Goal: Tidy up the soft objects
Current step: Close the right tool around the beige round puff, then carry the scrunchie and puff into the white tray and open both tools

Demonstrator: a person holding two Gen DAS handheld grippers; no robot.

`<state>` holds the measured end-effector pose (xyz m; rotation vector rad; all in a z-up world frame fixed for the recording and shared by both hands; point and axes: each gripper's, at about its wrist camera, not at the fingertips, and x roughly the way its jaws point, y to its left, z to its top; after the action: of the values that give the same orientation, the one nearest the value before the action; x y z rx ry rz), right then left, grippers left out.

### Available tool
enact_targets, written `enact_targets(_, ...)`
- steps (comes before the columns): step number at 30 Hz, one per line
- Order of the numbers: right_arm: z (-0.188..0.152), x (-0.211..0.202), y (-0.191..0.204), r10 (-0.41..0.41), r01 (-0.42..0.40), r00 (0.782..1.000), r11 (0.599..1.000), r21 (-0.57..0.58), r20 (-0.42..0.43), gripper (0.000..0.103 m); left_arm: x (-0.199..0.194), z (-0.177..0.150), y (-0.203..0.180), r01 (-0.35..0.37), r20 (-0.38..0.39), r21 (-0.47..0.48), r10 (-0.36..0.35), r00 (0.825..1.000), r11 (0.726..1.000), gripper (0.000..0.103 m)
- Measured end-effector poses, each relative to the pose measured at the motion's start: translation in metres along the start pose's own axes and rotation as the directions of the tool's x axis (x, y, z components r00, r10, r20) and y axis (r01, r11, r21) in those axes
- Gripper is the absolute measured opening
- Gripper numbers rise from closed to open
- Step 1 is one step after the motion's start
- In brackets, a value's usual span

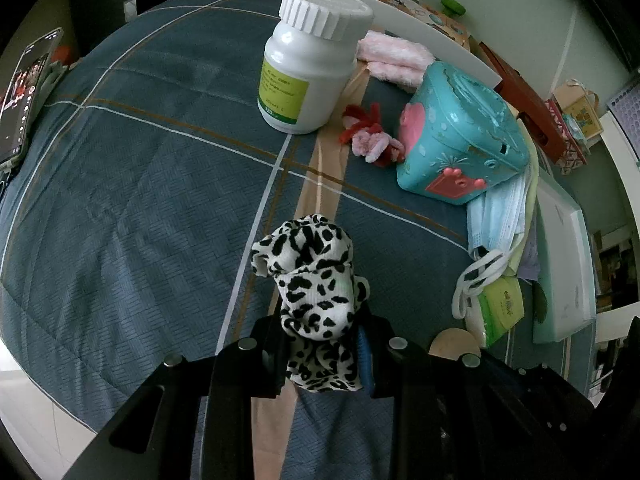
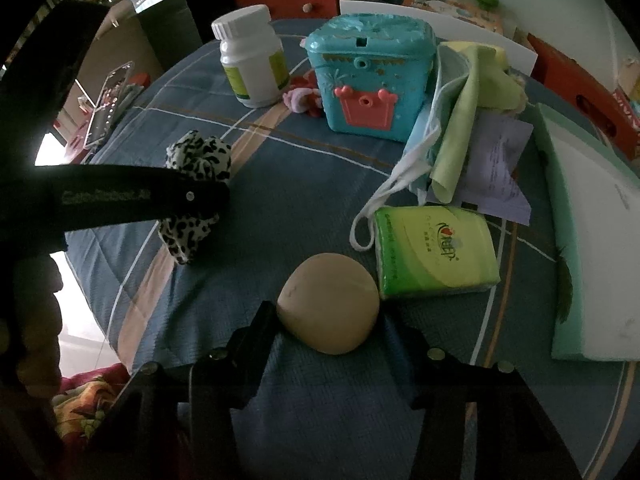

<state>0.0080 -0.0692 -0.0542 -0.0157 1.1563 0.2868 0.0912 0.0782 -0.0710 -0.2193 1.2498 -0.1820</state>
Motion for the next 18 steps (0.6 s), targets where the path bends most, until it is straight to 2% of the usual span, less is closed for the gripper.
enact_targets(7, -0.003, -0.019, 0.0, 0.016, -0.016, 0.999, 1.0, -0.012, 0.036, 0.055, -0.007, -0.001, -0.002, -0.005, 0.021, 0.006, 0.005, 1.0, 1.0, 0.029)
enact_targets(13, 0.001, -0.046, -0.004, 0.023, -0.023, 0.993, 1.0, -0.002, 0.113, 0.055, -0.016, -0.006, -0.006, 0.0, 0.046, 0.011, 0.0, 0.999, 1.0, 0.029)
enact_targets(18, 0.014, -0.071, -0.024, -0.053, 0.044, 0.983, 0.998, 0.055, 0.176, 0.055, -0.029, -0.008, -0.019, 0.007, 0.07, 0.035, -0.009, 0.998, 0.999, 0.029)
